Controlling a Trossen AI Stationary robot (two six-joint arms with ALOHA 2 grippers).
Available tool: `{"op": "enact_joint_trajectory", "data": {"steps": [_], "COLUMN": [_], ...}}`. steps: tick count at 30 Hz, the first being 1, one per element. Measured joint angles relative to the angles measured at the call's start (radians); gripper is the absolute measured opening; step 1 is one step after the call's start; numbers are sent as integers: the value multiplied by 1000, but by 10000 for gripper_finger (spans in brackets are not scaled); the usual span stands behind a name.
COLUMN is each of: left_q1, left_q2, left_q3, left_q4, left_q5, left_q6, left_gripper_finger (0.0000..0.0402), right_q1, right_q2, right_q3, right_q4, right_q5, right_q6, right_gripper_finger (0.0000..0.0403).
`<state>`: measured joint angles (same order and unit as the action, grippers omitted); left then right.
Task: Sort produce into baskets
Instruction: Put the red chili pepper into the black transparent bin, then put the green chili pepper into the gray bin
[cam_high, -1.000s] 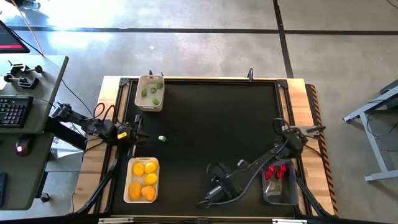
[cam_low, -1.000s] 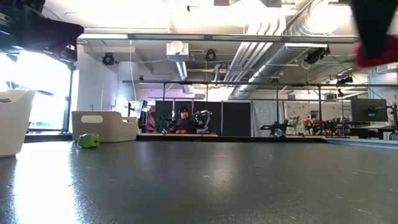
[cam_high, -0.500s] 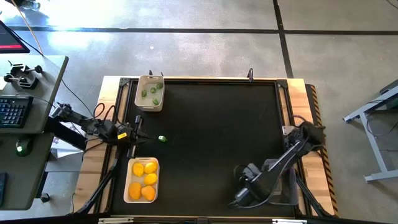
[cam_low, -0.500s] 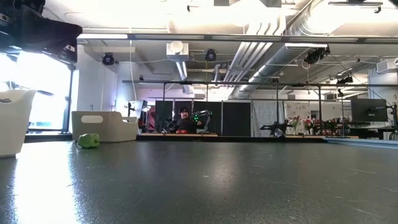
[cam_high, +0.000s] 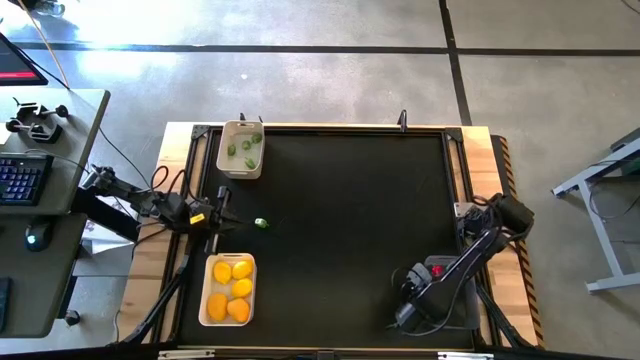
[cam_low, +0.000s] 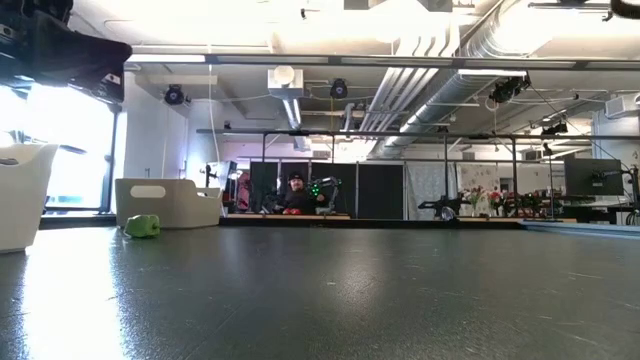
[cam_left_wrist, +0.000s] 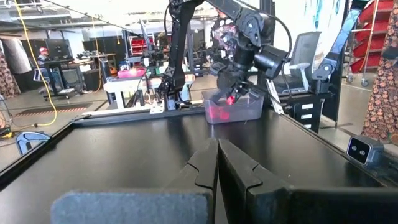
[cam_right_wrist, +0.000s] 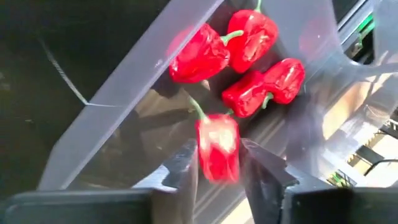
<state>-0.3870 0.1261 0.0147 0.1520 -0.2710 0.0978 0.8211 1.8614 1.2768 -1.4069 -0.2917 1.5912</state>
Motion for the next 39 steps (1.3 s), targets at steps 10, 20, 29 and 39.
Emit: {"op": "enact_joint_trajectory", "data": {"steps": [10,20,29,39], "left_q1": [0,0,0,0], "left_q2": [0,4,100,297], "left_q3": [0,0,5,127], "left_q4": [-40,-33,-10,-113], "left_q5": [-1,-98,-160,-161], "left_q6": [-19,-42,-60,-61], "left_gripper_finger": [0,0,0,0], "right_q1": [-5,-40,-205,-459], "right_q2": [-3,-151,-252,-253], "right_q3": [-29,66,67,67], "right_q4": [15,-103,1,310], "right_q5": [-19,268,709,846], "right_q6": [-82,-121,-443,-951], "right_gripper_finger": [162,68,11,1]}}
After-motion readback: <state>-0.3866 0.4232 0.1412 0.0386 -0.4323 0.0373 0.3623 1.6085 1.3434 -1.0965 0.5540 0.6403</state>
